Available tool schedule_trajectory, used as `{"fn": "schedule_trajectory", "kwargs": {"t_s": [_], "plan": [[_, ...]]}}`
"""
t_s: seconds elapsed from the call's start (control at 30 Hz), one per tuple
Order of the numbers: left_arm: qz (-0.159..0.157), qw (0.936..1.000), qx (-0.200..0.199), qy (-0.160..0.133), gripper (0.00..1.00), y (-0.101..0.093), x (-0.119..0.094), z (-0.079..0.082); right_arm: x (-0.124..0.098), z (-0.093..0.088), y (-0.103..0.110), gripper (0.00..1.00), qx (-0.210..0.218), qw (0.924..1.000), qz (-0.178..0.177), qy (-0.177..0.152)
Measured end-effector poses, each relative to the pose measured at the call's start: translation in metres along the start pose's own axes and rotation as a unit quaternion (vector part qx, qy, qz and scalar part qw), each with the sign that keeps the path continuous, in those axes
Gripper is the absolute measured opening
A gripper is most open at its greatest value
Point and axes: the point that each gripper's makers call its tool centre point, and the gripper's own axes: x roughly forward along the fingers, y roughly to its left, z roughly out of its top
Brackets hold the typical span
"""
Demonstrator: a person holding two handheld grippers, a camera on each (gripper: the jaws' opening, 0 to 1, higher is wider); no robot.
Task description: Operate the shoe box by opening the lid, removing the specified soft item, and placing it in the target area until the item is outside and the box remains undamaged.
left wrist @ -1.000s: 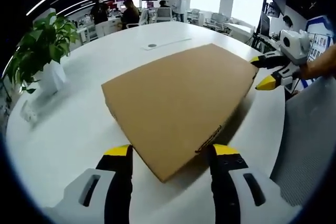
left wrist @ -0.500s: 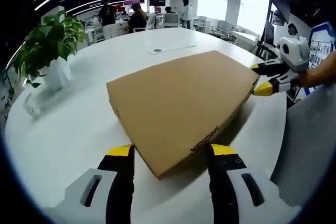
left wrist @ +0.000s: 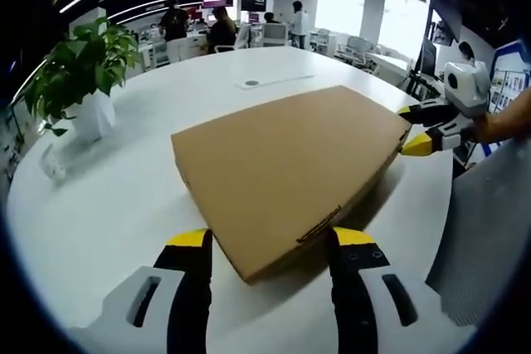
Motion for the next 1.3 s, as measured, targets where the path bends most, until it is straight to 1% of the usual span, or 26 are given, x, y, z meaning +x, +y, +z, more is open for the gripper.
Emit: {"fn": "schedule_trajectory", "kwargs": {"t_s": [0.4, 0.6, 0.8, 1.3], "plan": [[-0.001, 0.9999, -0.015, -0.006, 0.57, -0.002, -0.007, 0.005, -0.006, 0.006, 0.002, 0.47, -0.004, 1.0, 0.001, -0.001], [-0.001, 0.9997, -0.022, -0.011, 0.58, -0.003, -0.011, 0.009, -0.01, 0.012, 0.002, 0.47, 0.003, 1.0, 0.002, -0.007], [0.001, 0.9992, -0.031, -0.026, 0.58, -0.004, -0.017, 0.015, -0.013, 0.017, 0.002, 0.47, 0.009, 0.9999, 0.001, -0.013], [0.001, 0.9981, -0.047, -0.04, 0.59, -0.006, -0.025, 0.028, -0.022, 0.033, 0.001, 0.47, 0.015, 0.9994, 0.0, -0.03]]}}
